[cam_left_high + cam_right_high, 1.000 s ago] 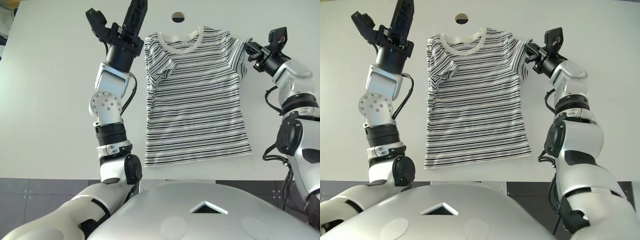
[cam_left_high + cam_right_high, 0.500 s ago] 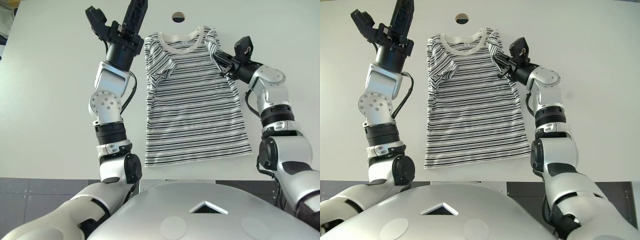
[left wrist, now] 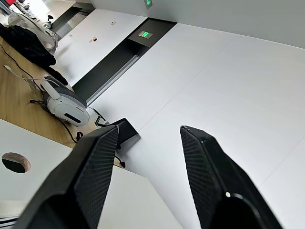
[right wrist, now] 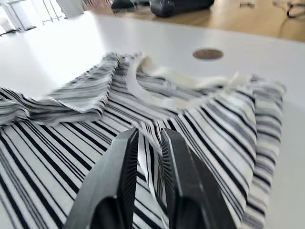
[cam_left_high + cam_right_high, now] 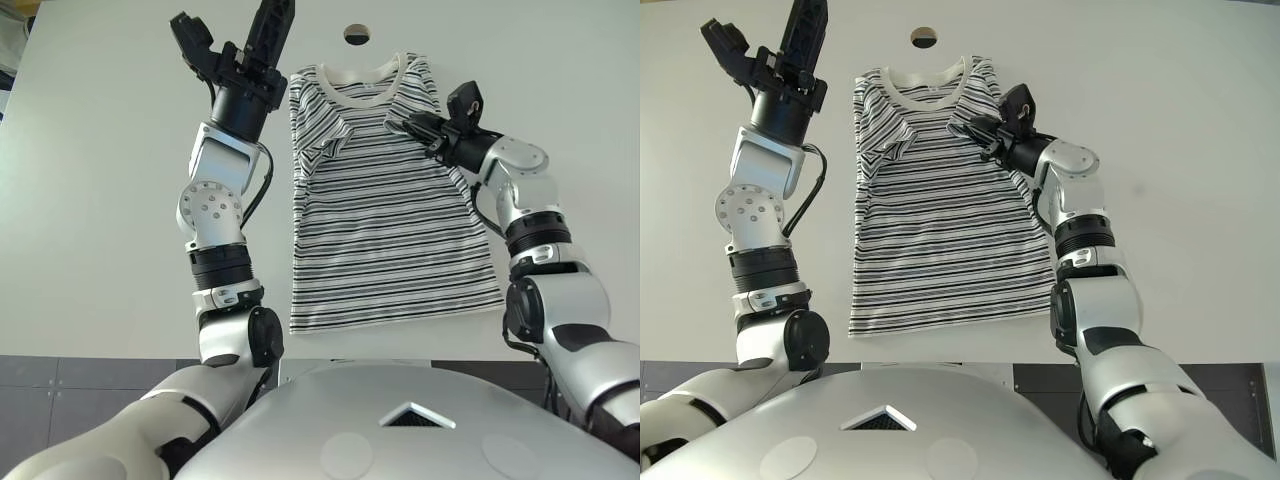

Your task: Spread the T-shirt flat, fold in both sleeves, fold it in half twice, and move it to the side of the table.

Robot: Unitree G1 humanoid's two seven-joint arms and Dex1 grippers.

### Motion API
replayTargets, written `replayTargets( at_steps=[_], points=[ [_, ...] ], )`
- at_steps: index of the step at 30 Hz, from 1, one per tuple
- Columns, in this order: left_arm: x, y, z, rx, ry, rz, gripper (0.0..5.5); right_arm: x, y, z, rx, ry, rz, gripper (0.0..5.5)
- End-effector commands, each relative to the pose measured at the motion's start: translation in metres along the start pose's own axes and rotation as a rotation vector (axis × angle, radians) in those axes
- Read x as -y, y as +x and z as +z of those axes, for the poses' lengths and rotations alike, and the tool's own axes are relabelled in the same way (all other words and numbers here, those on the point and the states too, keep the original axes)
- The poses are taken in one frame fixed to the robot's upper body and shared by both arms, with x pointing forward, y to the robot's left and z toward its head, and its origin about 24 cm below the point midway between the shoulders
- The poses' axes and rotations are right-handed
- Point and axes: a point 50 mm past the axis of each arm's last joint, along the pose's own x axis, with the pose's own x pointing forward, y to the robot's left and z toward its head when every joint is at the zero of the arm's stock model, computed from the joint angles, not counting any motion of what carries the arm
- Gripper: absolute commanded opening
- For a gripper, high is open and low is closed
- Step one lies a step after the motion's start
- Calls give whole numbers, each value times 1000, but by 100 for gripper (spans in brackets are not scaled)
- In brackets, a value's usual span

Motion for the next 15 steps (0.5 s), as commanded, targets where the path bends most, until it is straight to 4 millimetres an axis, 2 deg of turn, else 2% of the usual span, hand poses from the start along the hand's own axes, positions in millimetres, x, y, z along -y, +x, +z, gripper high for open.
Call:
replayTargets(
  at_steps=[1, 4, 7, 9, 10, 11, 13, 14, 15],
  points=[
    [1, 2, 2, -2, 7, 2, 243, -3, -4, 4, 11, -14, 23, 83],
    [2, 2, 3, -5, 9, 0, 243, -5, -8, 8, 26, -27, 29, 83],
    [3, -14, 2, -83, 201, -9, 243, 5, -34, 43, 216, -8, 28, 83],
    [-2, -35, 8, -155, 500, 14, 243, 15, -64, 64, 368, -117, -44, 83],
    [-3, -44, 10, -186, 613, 16, 243, 16, -75, 67, 418, -163, -66, 83],
    [-5, -59, 22, -197, 910, 24, 243, 16, -92, 66, 433, -229, -49, 83],
    [0, -87, 32, -304, 1504, -96, 243, 14, -123, 53, 347, -435, -4, 83],
    [1, -98, 30, -372, 1653, -189, 243, 12, -134, 46, 294, -526, 25, 83],
    [0, -114, 30, -487, 1754, -278, 243, 11, -150, 30, 159, -619, 95, 83]
  ],
)
